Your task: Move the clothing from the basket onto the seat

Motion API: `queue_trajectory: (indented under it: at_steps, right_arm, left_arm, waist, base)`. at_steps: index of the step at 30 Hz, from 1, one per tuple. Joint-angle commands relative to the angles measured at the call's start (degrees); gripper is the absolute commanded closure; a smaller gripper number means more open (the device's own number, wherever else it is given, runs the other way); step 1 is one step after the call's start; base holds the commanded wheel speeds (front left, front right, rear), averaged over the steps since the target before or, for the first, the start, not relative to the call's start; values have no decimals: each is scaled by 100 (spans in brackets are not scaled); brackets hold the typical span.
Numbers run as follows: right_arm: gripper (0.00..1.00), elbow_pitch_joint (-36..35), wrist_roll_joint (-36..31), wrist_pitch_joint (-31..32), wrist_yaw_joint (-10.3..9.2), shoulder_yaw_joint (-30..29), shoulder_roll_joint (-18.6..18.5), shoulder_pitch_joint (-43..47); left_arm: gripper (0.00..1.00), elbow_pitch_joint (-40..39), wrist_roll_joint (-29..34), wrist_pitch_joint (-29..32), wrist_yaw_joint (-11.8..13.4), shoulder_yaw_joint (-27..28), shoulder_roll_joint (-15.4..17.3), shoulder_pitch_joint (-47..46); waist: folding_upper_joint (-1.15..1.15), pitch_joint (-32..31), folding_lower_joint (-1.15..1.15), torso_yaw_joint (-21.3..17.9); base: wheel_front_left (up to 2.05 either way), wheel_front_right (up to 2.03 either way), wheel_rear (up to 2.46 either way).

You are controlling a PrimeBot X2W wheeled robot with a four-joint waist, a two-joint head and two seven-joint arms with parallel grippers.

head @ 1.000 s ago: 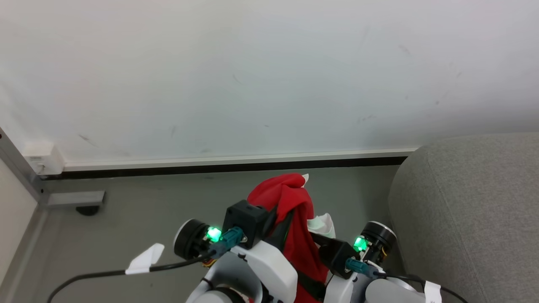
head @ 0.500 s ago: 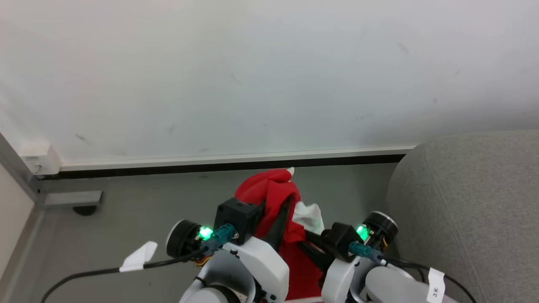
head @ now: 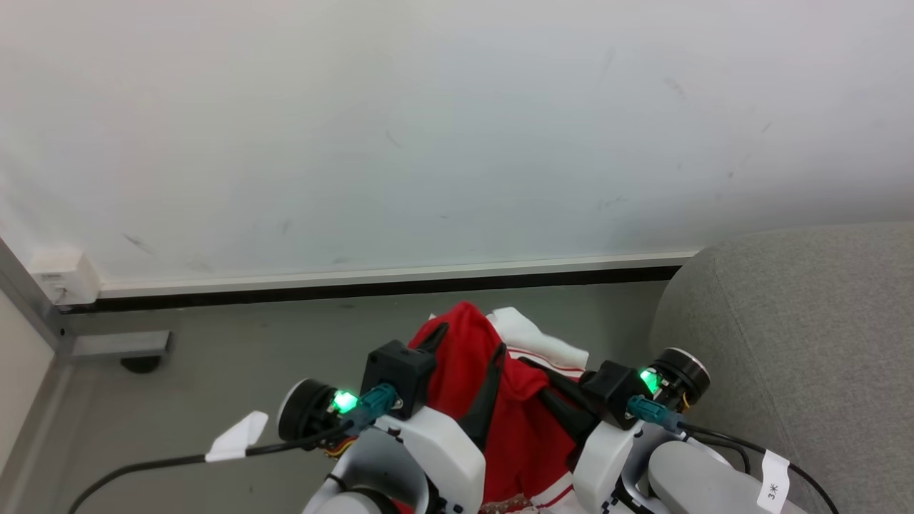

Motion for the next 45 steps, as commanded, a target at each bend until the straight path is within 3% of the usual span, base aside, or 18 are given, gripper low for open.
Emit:
queue_trajectory:
  at_steps: [1,22,28,45]
  right_arm:
    - [100,-35,-72,-24,-13,-30,-49,80]
    - [100,-251,-255,-22,-13,-533,-334,169]
    - [100,-475,-317,-22,-13,-869,-513,81]
    - [100,-1292,-427,-21,-13,-1692,-1303,220]
  left_arm:
    - [0,9,-22,-10,26,-3,38,56]
    - [0,-34,-77,-41,163,-8,123,195]
    - [0,35,-94,-98,222,-12,148,274]
    - [0,250,-187,-367,243,-112,98,350]
  waist:
    - [0,-1,0,2]
    - [0,39,0,-138]
    - [0,118,0,-528]
    - [0,340,0,-2087]
  base:
    - [0,0,0]
    - [0,0,0]
    - [0,0,0]
    - [0,0,0]
